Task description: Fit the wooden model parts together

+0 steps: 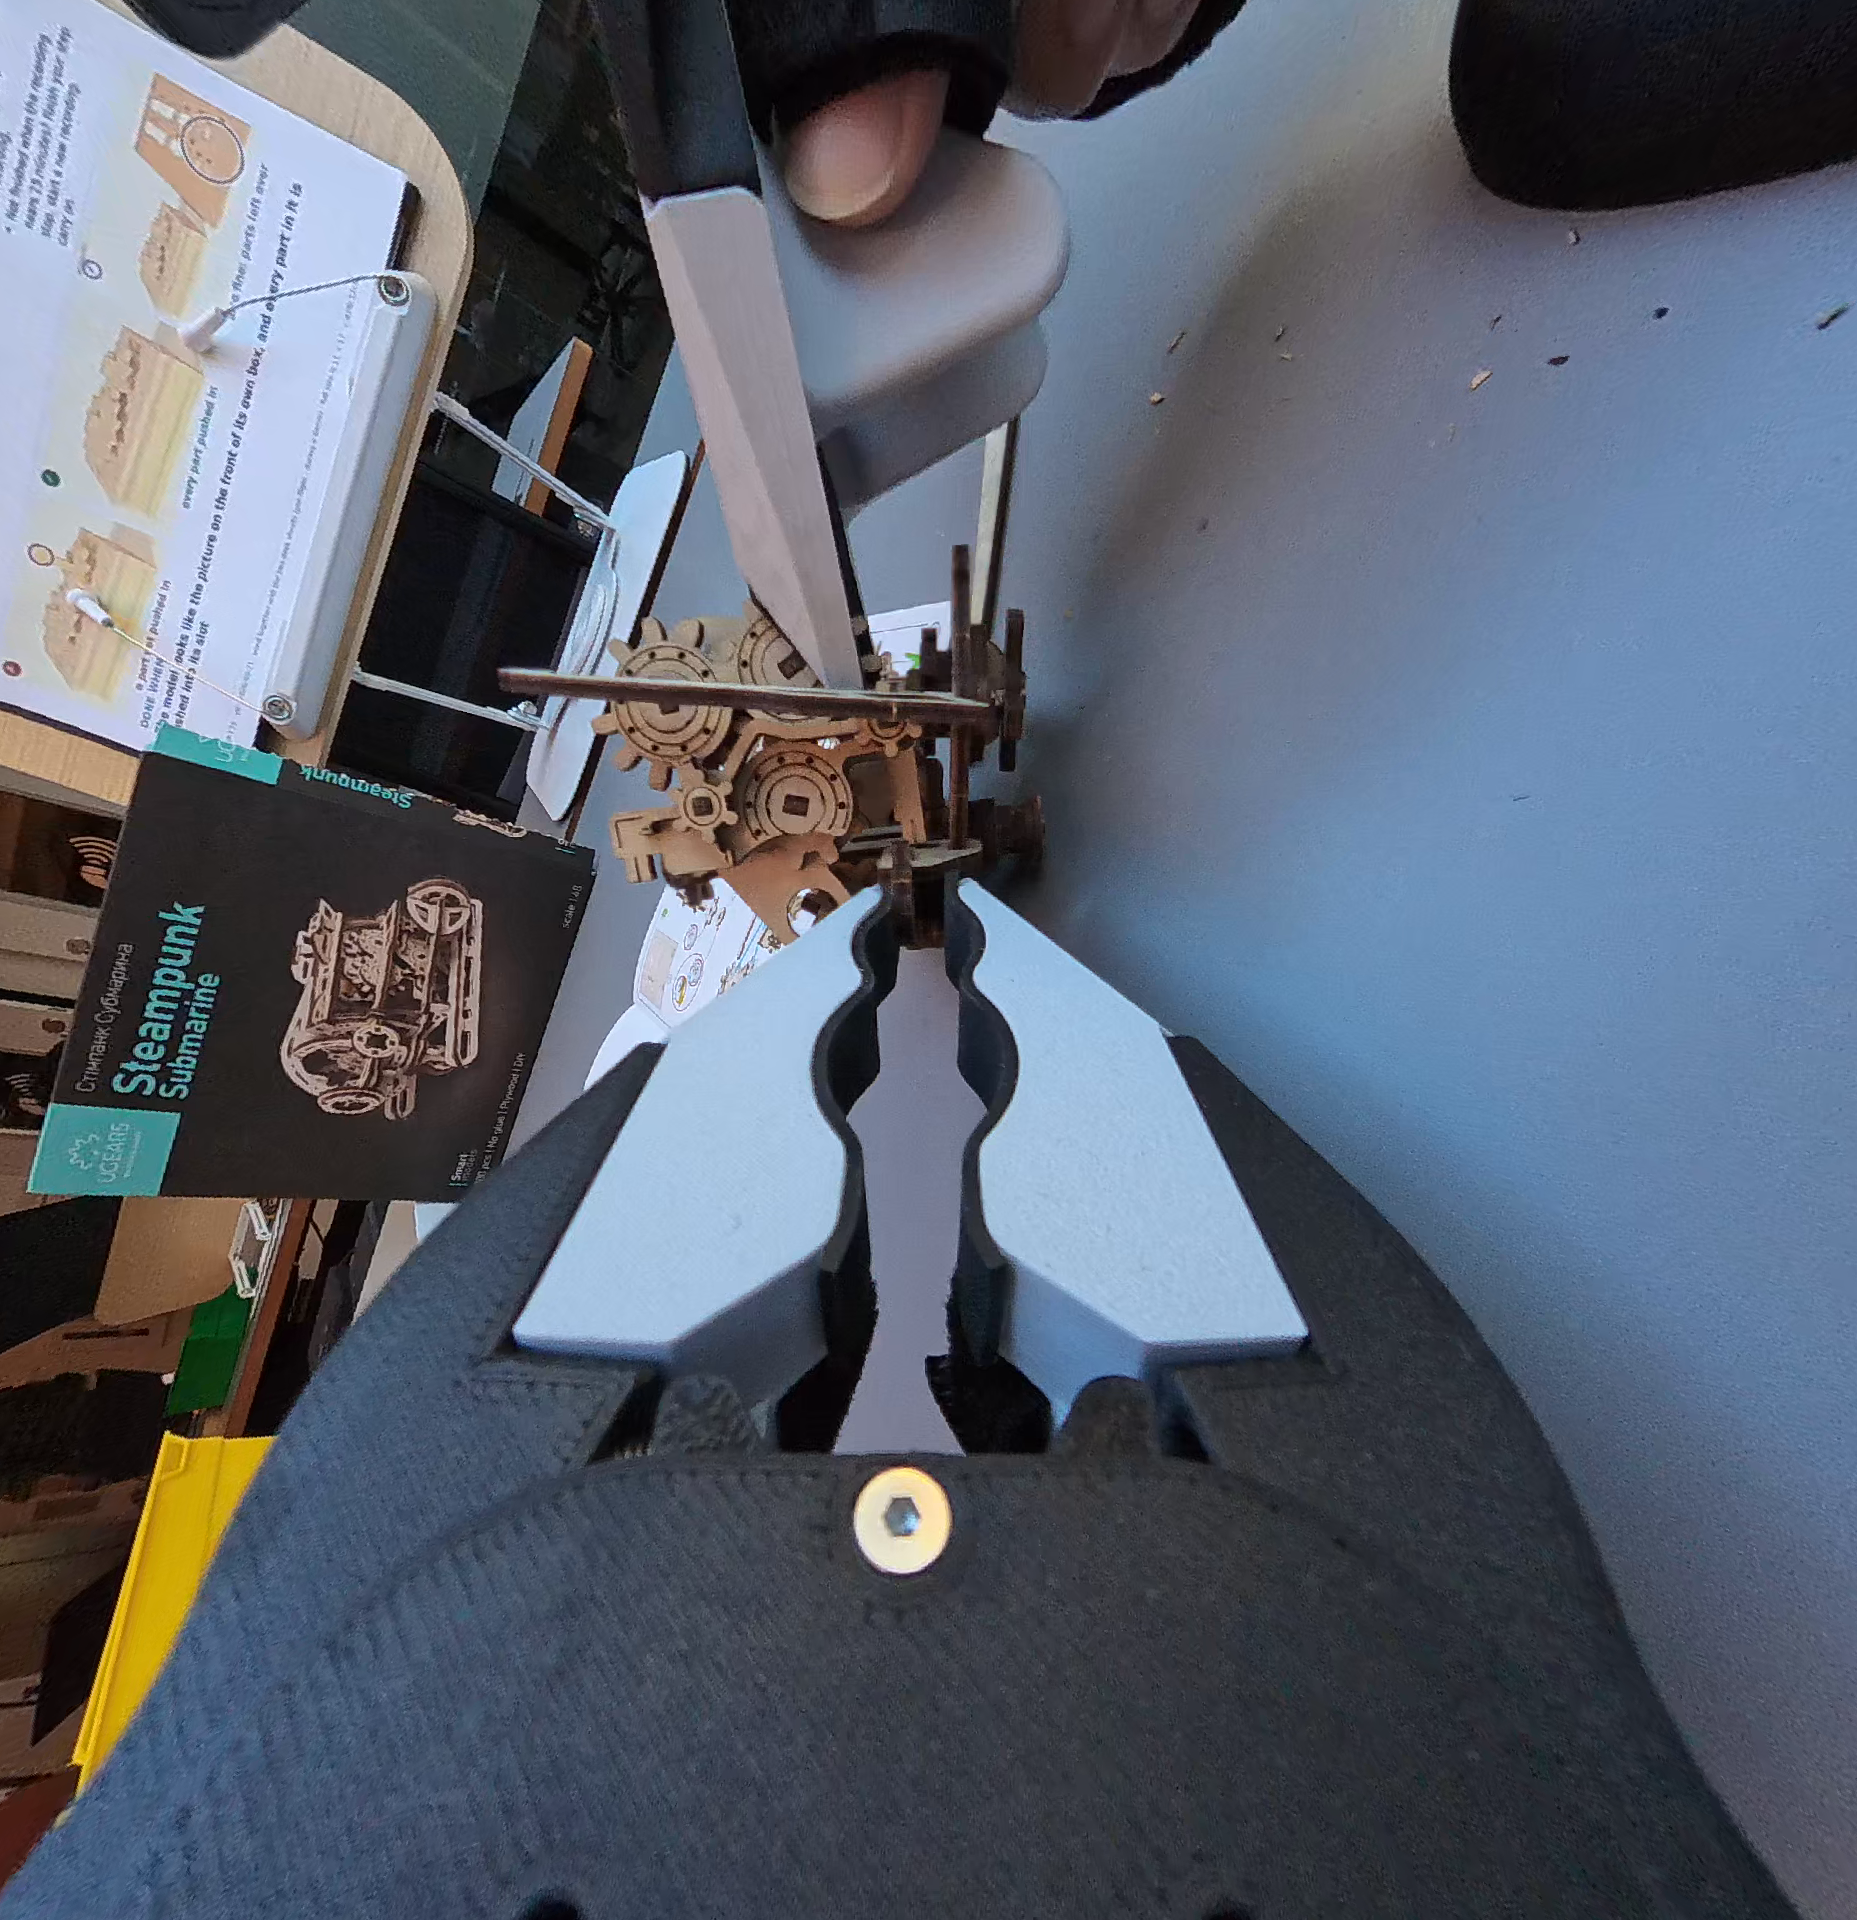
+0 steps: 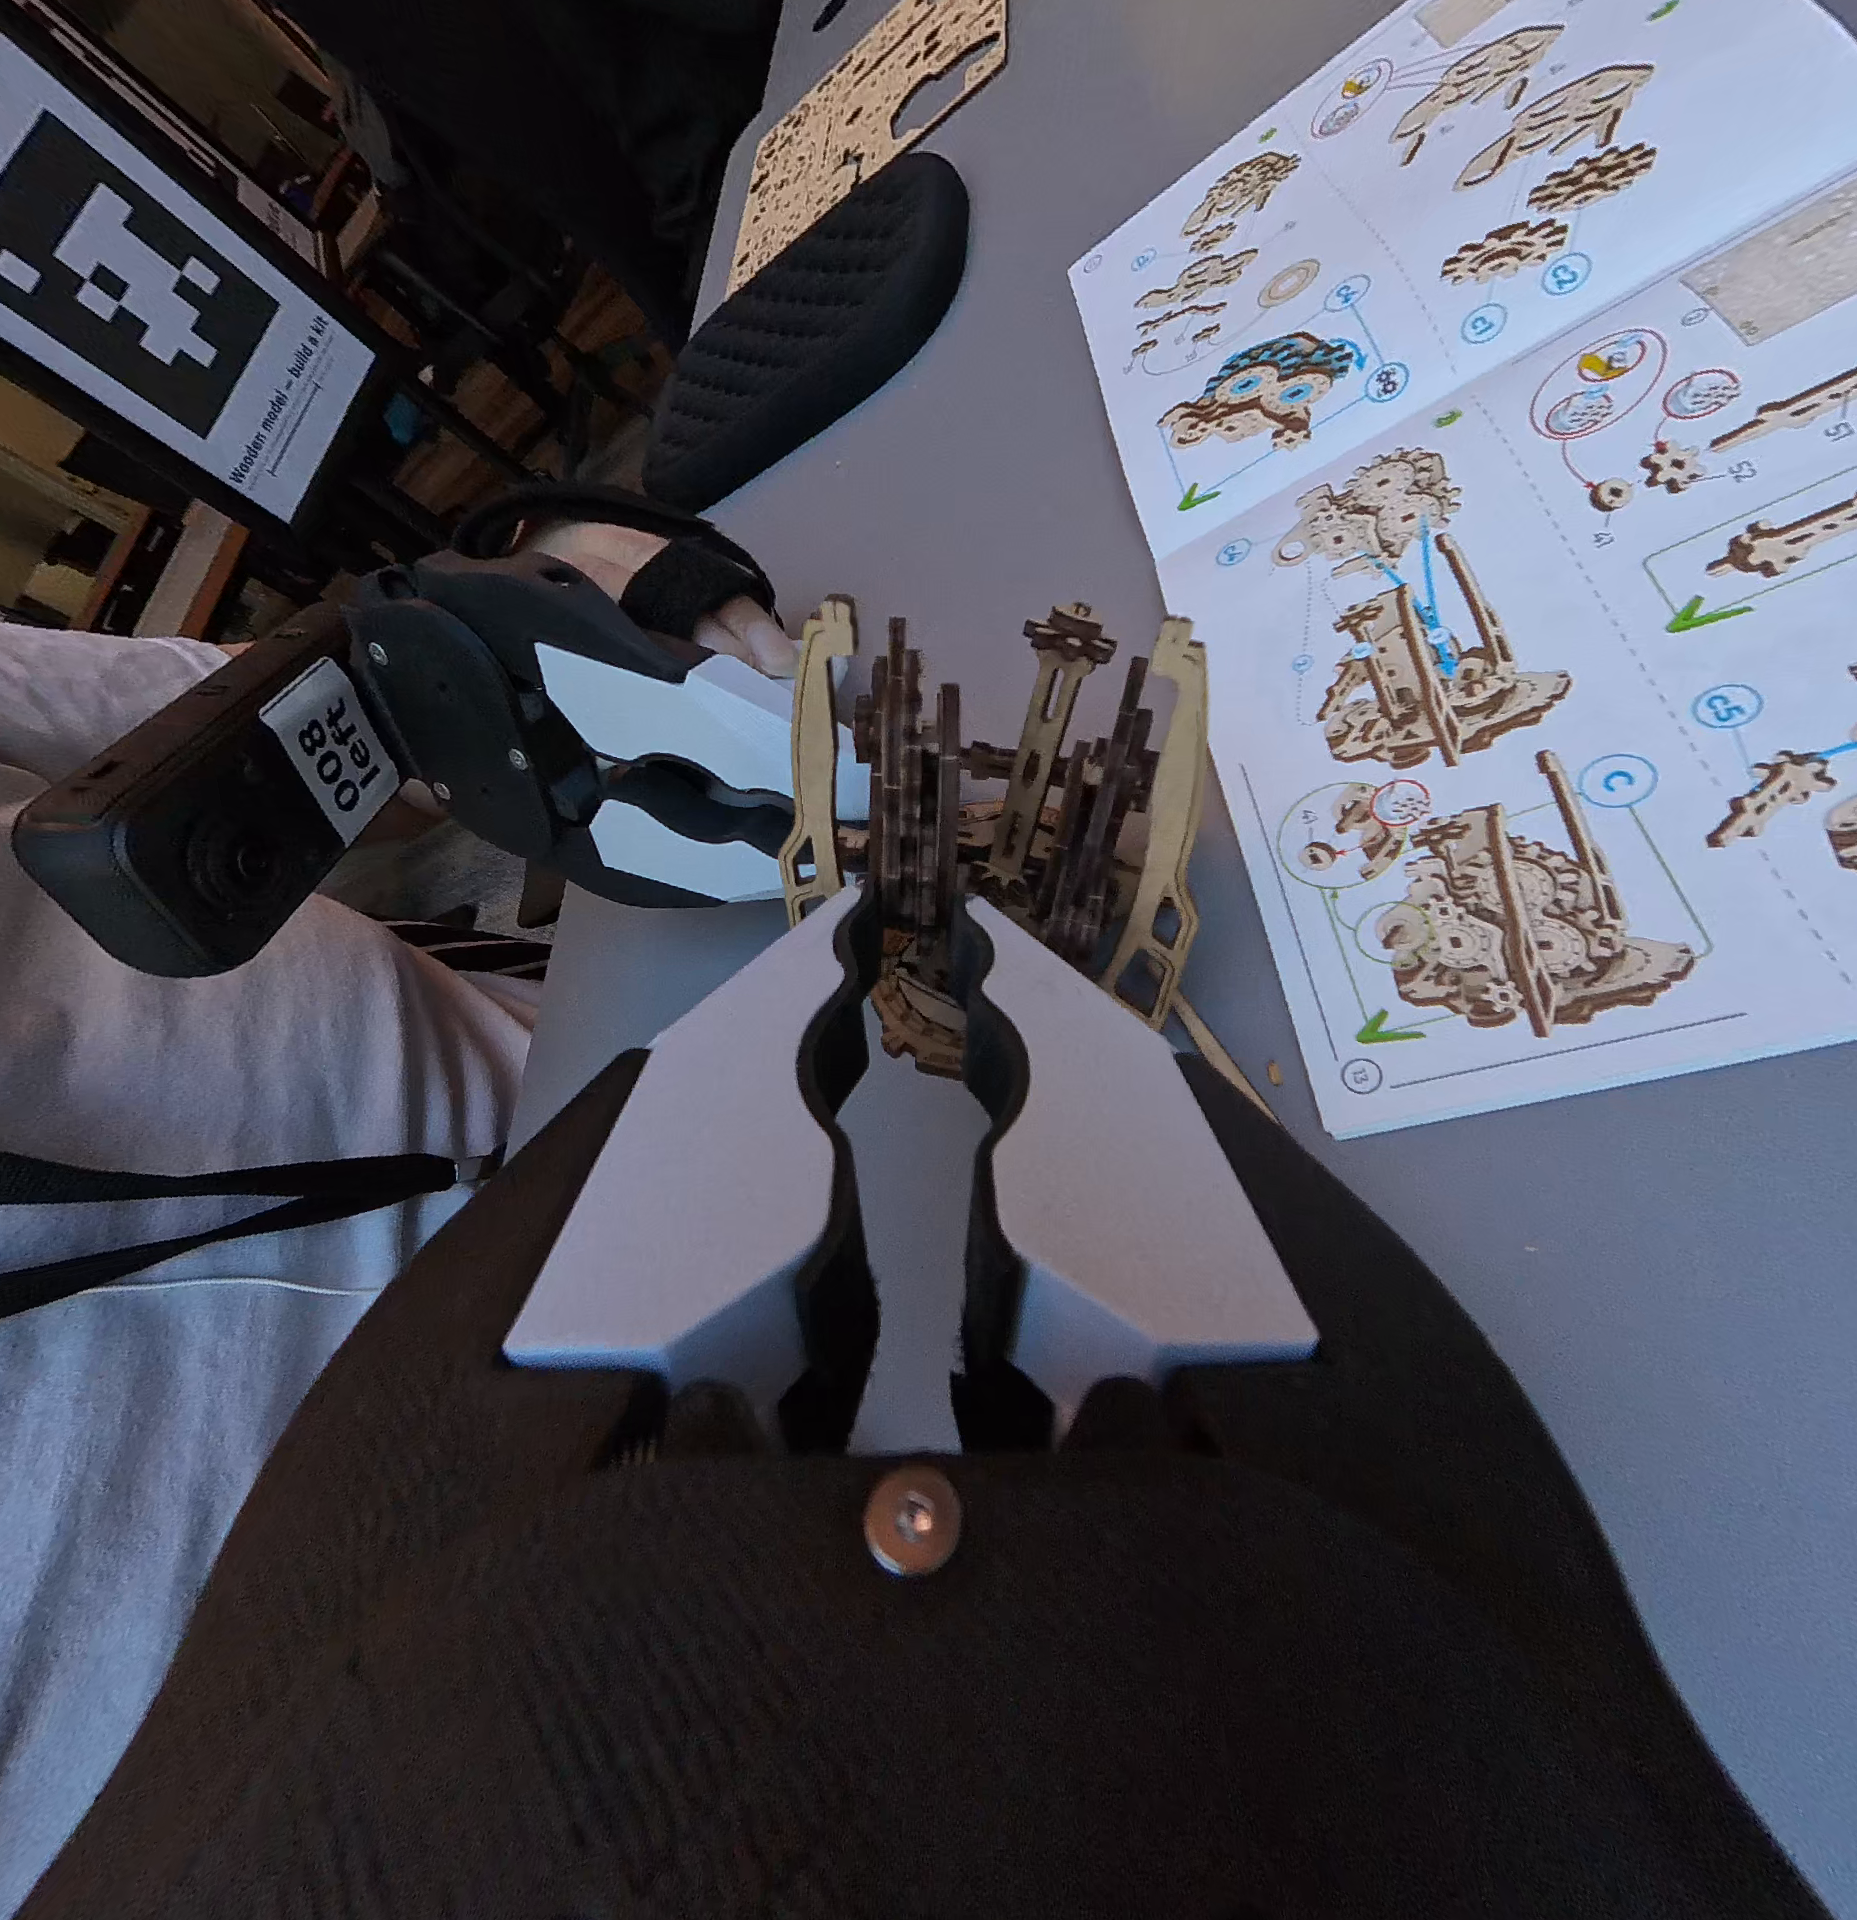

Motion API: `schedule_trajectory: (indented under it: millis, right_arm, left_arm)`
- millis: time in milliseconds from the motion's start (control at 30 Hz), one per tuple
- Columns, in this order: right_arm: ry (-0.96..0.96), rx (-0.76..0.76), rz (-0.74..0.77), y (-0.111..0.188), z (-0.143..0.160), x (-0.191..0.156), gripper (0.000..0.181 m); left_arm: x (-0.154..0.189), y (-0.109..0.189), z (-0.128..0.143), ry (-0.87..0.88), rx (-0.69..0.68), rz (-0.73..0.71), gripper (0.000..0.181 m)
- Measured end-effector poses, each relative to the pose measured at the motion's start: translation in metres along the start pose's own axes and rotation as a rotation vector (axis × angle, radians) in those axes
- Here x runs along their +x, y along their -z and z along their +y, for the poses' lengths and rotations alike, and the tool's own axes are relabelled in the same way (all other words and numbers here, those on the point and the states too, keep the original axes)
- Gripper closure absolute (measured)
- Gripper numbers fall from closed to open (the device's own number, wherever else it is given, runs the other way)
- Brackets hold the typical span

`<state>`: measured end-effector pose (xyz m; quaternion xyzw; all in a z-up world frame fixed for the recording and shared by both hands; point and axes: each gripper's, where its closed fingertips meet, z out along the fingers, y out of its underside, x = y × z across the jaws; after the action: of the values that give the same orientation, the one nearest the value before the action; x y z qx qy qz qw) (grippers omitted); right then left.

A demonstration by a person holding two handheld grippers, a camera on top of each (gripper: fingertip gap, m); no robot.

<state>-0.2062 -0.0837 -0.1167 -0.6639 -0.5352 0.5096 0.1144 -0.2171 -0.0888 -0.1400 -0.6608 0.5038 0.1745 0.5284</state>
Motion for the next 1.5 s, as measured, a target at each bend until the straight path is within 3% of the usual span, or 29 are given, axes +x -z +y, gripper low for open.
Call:
schedule_trajectory:
  millis: [600,1500]
  right_arm:
    - [-0.079,-0.014,-0.039,0.0012,0.0022,0.0032,0.171]
    - [0.018,0.071,0.032,-0.0039,-0.0001,0.0037,0.171]
  left_arm:
    - [-0.0006,-0.0016,-0.0011,0.015,-0.017,-0.001,0.175]
    - [-0.0027,0.0019,0.0044,-0.092,-0.062,-0.082,0.175]
